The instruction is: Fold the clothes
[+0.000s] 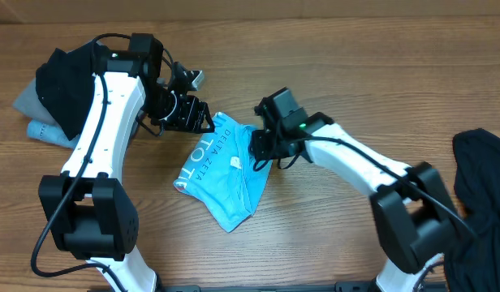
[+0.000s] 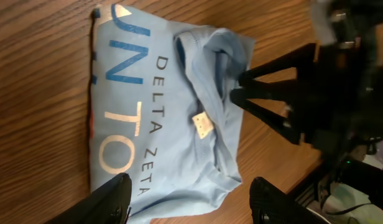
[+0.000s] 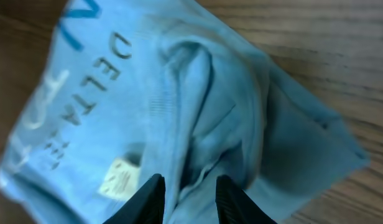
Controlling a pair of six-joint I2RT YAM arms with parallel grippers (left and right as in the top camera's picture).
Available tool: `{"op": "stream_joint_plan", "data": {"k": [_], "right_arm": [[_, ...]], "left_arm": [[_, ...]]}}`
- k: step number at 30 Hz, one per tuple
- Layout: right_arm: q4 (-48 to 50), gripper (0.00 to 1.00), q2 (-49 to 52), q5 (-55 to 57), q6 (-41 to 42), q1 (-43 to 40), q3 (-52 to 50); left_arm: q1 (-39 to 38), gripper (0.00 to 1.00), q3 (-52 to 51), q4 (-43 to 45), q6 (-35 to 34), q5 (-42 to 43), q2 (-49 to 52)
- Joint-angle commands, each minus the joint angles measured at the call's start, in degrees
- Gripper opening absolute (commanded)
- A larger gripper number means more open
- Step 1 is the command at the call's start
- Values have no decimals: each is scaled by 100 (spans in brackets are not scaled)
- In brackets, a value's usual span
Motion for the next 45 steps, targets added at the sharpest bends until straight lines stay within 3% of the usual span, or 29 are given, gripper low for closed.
{"op": "stream_joint_plan", "data": {"k": [1,9,11,13,14,25,30,31,32,33,37,42,45], "right_arm": [[225,38,243,90,116,210,-48],[575,45,337,33,133,697,-48],[542,34,341,330,247,761,-48],[402,7,341,774,264,763,-48],[354,4,341,855,264,741,-46],[-863,5,-476,741,393,55,39],[-1078,4,-723,601,125,-26,39],[-1163,13,-723,671,127,-48,39],[-1257,30,-723,721,129,-83,39],[-1311,38,-723,732,129,-127,39],[-1005,52,-721,713,125,-164,39],[-363,52,-584,719,105,-92,37],[-216,52,-258,964,107,0,37]], "left_arm": [[-11,66,4,48,-44,-304,-114],[-11,67,-505,402,-46,-302,-111],[-11,67,-680,481,-46,-299,-111],[-11,66,-807,531,-46,-299,-111],[-11,66,-866,557,-46,-299,-111],[-11,67,-1263,933,-48,-291,-111],[-160,65,-1939,1580,-92,343,-111],[-254,65,-2221,1912,-92,551,-111],[-332,65,-2404,2129,-96,675,-111],[-424,65,-2597,2365,-164,739,-111],[-767,57,-3270,3211,-286,640,-111],[-942,41,-3602,3469,-348,358,-111],[-940,41,-3606,3486,-352,304,-111]]}}
